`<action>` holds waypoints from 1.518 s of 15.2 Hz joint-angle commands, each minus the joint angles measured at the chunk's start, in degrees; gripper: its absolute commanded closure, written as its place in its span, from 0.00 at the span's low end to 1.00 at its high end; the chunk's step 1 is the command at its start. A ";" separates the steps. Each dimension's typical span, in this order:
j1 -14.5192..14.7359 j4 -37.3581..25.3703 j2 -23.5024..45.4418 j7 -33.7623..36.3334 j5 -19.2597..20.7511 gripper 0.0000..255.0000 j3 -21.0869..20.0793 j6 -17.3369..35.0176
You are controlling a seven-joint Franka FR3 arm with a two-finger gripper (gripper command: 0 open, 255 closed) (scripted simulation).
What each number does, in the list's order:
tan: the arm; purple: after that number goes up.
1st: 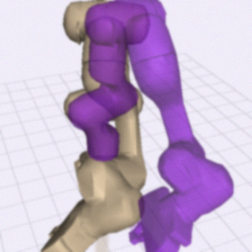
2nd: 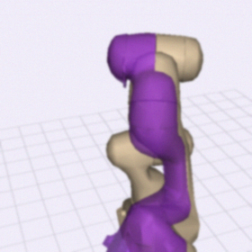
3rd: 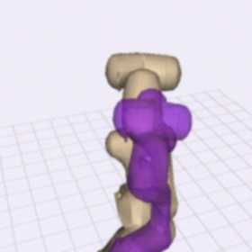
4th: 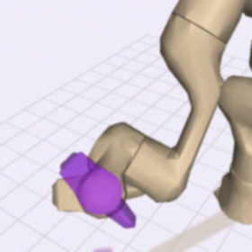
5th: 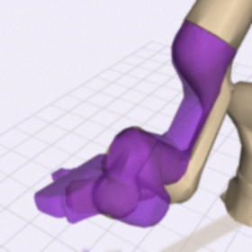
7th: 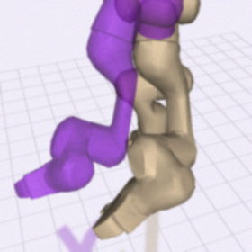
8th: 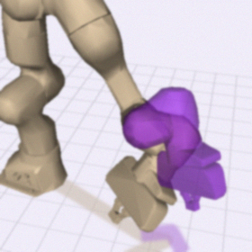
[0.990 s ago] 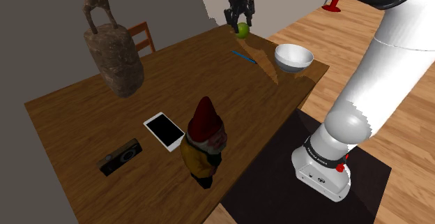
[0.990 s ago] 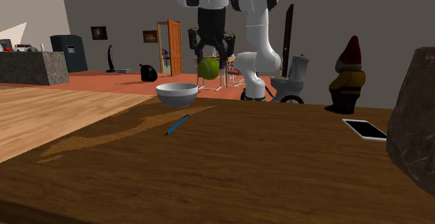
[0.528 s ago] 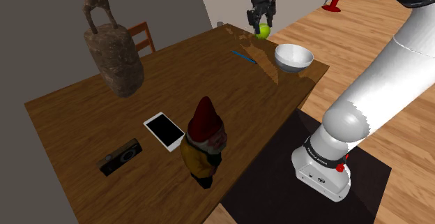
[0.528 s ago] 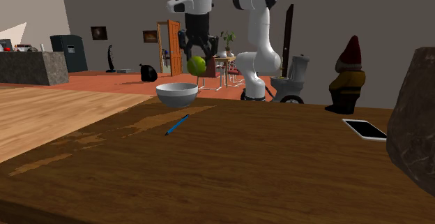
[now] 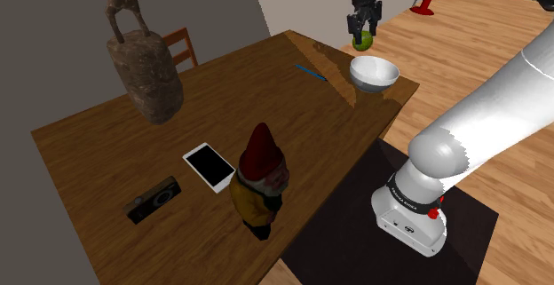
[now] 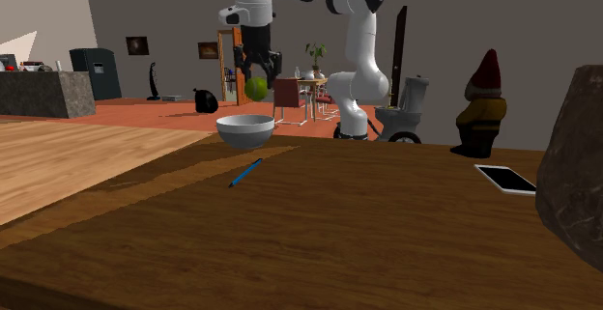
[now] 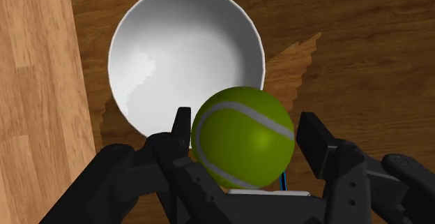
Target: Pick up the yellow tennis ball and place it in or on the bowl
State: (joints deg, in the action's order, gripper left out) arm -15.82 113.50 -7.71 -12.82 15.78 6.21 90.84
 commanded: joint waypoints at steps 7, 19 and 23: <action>-4.57 4.29 -3.98 -8.84 3.92 1.00 5.67 3.04; -4.83 11.64 -2.18 -6.64 4.34 1.00 6.31 11.93; -4.90 13.23 -1.45 -6.11 4.47 1.00 6.47 14.20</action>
State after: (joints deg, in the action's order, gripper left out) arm -20.70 126.50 -9.27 -19.00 20.23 12.65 104.65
